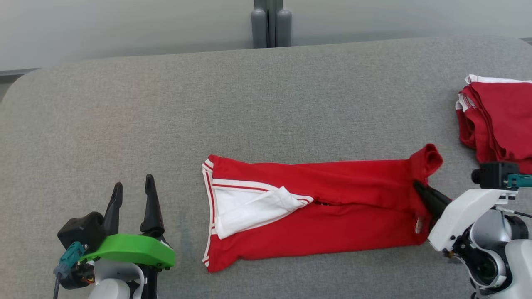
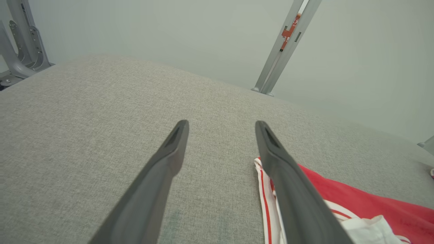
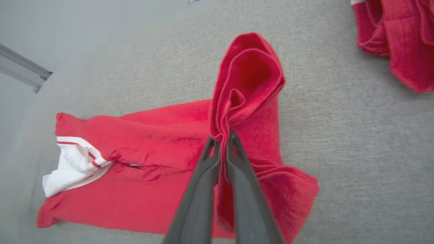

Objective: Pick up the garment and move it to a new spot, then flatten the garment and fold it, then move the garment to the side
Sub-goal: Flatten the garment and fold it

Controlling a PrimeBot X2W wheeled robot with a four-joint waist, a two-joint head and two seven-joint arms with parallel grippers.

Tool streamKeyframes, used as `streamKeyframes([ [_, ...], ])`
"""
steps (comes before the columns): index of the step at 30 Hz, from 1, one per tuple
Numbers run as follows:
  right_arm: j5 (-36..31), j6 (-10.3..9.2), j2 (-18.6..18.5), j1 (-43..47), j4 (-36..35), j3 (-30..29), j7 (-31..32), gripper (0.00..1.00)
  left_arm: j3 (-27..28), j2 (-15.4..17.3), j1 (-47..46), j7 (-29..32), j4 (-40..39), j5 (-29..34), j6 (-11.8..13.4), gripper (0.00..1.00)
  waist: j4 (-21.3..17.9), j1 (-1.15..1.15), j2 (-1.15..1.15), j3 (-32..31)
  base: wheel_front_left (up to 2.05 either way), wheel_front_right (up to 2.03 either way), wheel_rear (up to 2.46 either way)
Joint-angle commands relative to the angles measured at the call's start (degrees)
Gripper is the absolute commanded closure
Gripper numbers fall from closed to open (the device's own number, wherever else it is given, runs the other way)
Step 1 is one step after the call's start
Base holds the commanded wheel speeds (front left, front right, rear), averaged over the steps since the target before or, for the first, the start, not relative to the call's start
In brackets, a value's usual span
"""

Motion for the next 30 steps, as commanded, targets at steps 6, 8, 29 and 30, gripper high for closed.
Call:
streamKeyframes([
  [6,5.0,0.00,3.3,1.1,-7.1,5.3,2.3,1.00,-0.3,0.1,-0.8,-0.2,0.6,-0.3,-0.5,0.00,2.9,0.00,0.00,-1.4,0.00,0.00,0.00],
  [8,6.2,0.01,4.7,0.4,-7.8,7.1,2.2,1.00,-0.6,0.3,-0.7,0.1,0.7,-0.3,-0.8,0.00,3.7,0.00,0.00,-1.7,0.00,0.00,0.00],
  [29,16.1,0.01,9.5,-12.6,13.8,26.4,-8.8,1.00,-5.3,-1.4,-2.7,0.9,2.4,0.3,-2.8,0.00,15.2,0.00,0.00,-2.1,0.00,0.00,0.00],
  [30,16.5,0.01,9.4,-13.4,14.9,26.9,-9.3,1.00,-5.4,-1.5,-2.8,0.8,2.6,0.2,-2.9,0.00,15.4,0.00,0.00,-2.2,0.00,0.00,0.00],
])
